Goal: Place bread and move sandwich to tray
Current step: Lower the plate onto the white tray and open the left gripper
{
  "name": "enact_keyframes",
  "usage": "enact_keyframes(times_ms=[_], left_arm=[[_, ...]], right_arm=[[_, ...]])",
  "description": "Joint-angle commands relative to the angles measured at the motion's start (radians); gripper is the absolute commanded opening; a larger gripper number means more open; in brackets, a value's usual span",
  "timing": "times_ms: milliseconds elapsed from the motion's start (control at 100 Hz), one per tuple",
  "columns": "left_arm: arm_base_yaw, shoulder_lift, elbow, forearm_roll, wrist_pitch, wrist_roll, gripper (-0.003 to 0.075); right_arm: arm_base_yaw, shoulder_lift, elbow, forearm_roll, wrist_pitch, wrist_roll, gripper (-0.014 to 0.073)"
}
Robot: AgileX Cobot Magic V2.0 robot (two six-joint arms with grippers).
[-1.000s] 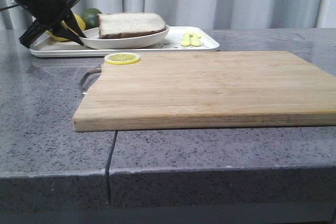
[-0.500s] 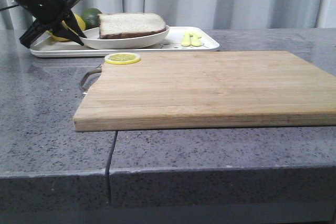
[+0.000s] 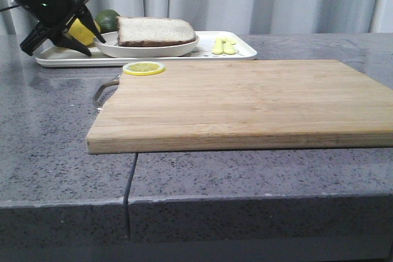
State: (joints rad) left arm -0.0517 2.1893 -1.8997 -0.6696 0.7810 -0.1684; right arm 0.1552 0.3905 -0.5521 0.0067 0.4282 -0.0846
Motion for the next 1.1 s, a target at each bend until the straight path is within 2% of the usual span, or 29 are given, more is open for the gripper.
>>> enact_keyframes(times_ms=[0, 250, 350, 680, 880, 1090], left_arm=[[0.006, -0.066, -0.035, -0.031, -0.014, -0.002, 0.0346], [0.006, -0.066, -0.127, 0.007, 0.060, -0.002, 0.0349], [0.006, -0.066, -0.192, 0.071, 0.105, -0.002, 0.0349], [0.006, -0.110, -0.450, 0.369, 0.421, -0.002, 0.0348], [-0.004, -0.216, -0.463, 0.380, 0.454, 0.021, 0.0348], [-0.090, -0.357, -0.447, 0.445, 0.463, 0.082, 0.0348]], right_arm=[[-0.006, 0.002, -0.026, -0.013, -0.074, 0.003, 0.0448], [-0.006, 0.002, -0.026, -0.013, -0.074, 0.003, 0.0448], [-0.006, 0.002, -0.026, -0.013, -0.074, 0.003, 0.0448], [-0.006, 0.002, -0.026, -0.013, -0.074, 0.003, 0.0448], [-0.006, 0.002, -0.026, -0.013, -0.074, 0.003, 0.0448], [-0.006, 0.002, -0.026, -0.013, -0.074, 0.003, 0.0448]])
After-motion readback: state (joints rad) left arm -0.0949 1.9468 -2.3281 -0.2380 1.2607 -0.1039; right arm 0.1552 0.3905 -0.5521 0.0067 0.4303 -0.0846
